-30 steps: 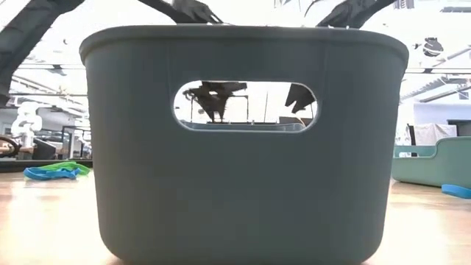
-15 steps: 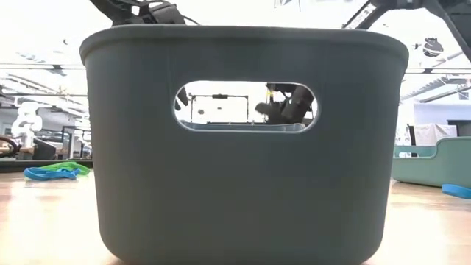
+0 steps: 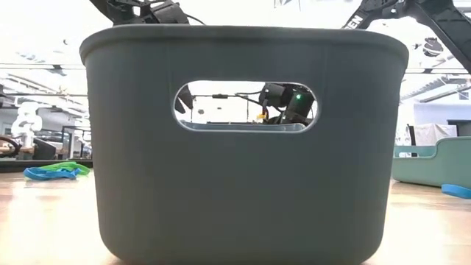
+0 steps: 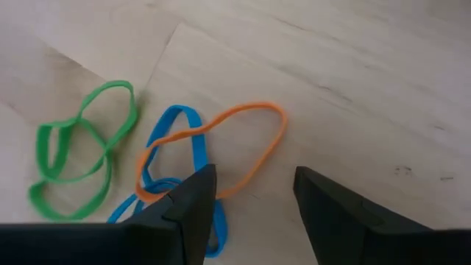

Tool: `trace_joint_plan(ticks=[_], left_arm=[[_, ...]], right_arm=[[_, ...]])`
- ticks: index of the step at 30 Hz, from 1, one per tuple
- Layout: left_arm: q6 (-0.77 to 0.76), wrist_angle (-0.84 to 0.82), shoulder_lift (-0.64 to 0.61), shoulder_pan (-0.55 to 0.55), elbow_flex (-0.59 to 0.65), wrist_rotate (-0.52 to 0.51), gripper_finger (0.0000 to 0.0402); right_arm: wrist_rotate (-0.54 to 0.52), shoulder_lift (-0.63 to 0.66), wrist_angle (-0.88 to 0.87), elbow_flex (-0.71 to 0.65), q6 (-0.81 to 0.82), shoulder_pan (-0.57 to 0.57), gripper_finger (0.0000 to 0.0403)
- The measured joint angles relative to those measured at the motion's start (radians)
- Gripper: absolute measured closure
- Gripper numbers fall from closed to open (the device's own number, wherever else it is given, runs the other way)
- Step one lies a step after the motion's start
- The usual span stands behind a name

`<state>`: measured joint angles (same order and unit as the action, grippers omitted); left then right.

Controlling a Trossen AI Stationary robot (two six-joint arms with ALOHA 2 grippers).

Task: Sort rubber bands into baskets
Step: Put the orange rubber band into the orange bin

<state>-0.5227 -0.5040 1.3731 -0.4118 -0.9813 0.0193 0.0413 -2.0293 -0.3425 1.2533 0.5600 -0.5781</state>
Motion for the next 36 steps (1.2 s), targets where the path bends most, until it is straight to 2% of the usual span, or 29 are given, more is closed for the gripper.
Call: trace_joint_plan(ticks=[3, 7, 12, 16, 19, 24, 27, 30, 33, 36], left_arm=[[0.008, -0.001, -0.001, 0.005, 0.0, 0.003, 0.0277], [0.027, -0.002, -0.001, 0.02, 0.0, 0.004, 0.0277], [0.04, -0.007, 0.0, 0.031, 0.0, 0.006, 0.0277], [0.047, -0.007, -0.001, 0.037, 0.0, 0.022, 0.0277], [0.107, -0.007, -0.006, 0.037, 0.0, 0.099, 0.0277], [0.136, 0.048, -0.009, 0.037, 0.004, 0.164, 0.0277], [0.068, 0.196, -0.009, 0.033, 0.042, 0.25, 0.0277], [-0.074, 0.364, 0.003, 0.023, 0.087, 0.362, 0.0277], [-0.223, 0.509, 0.018, 0.021, 0.123, 0.377, 0.0277], [-0.321, 0.569, 0.048, 0.021, 0.128, 0.377, 0.0277]], right_arm=[[-0.069, -0.025, -0.009, 0.005, -0.003, 0.03, 0.0242], [-0.138, -0.028, -0.009, 0.003, -0.019, 0.069, 0.03], [-0.11, -0.031, 0.005, 0.002, -0.011, 0.08, 0.039], [-0.092, 0.002, 0.01, -0.002, 0.005, 0.073, 0.0397], [-0.053, 0.049, -0.005, -0.009, 0.008, 0.07, 0.0401], [-0.062, 0.181, 0.011, -0.005, 0.004, 0.075, 0.0402], [-0.073, 0.248, -0.001, -0.004, 0.0, 0.097, 0.0402], [-0.068, 0.32, -0.003, -0.004, -0.008, 0.125, 0.0402], [-0.085, 0.376, -0.014, -0.003, -0.021, 0.156, 0.0403], [-0.087, 0.419, -0.022, -0.003, -0.016, 0.203, 0.0403]])
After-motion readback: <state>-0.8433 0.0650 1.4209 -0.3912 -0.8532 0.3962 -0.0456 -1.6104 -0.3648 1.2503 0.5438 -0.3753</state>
